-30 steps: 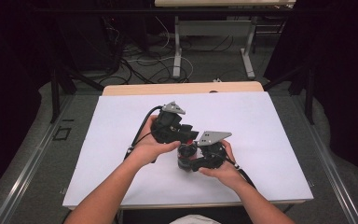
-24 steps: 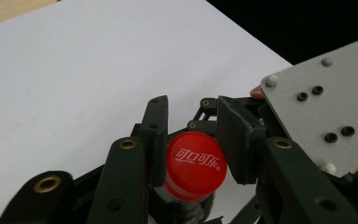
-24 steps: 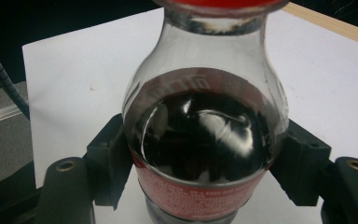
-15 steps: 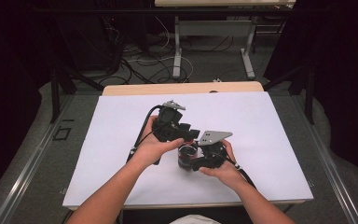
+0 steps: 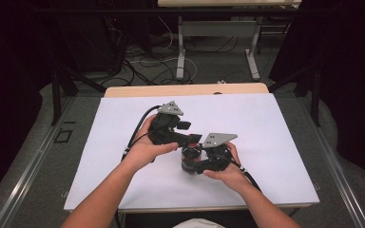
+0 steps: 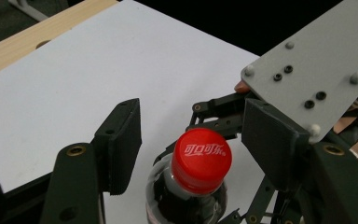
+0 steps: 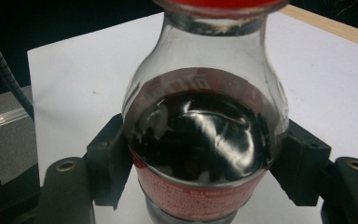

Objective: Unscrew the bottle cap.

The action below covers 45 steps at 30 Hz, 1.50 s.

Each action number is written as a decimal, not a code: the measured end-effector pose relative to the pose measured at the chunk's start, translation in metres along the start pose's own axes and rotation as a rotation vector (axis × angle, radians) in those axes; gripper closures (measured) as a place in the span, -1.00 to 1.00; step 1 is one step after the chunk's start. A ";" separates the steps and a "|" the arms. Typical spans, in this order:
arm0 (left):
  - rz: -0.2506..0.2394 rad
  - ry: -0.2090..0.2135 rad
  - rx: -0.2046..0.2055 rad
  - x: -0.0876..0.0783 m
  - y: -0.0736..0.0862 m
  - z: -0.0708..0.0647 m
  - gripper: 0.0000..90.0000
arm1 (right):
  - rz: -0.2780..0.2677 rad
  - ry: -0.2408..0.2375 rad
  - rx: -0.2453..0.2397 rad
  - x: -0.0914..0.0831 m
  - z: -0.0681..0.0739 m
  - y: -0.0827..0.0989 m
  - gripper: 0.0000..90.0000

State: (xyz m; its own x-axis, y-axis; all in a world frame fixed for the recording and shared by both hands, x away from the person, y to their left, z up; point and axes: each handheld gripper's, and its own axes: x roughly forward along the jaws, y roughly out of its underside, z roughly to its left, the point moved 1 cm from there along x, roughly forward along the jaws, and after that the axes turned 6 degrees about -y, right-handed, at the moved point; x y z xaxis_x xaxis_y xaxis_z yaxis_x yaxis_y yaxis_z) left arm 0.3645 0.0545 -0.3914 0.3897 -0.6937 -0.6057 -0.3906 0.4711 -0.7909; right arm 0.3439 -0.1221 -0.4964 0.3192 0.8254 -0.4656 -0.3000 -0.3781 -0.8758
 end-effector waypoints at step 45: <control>0.060 -0.107 -0.264 0.004 -0.011 -0.003 0.37 | 0.008 0.016 -0.001 0.000 0.000 0.001 -0.34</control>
State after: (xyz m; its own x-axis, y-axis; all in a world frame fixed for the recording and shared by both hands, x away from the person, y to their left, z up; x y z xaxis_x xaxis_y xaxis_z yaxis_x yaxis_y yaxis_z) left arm 0.3676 0.0448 -0.3846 0.4396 -0.6006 -0.6678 -0.6137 0.3420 -0.7116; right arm 0.3440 -0.1222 -0.4972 0.3312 0.8154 -0.4748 -0.3019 -0.3852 -0.8720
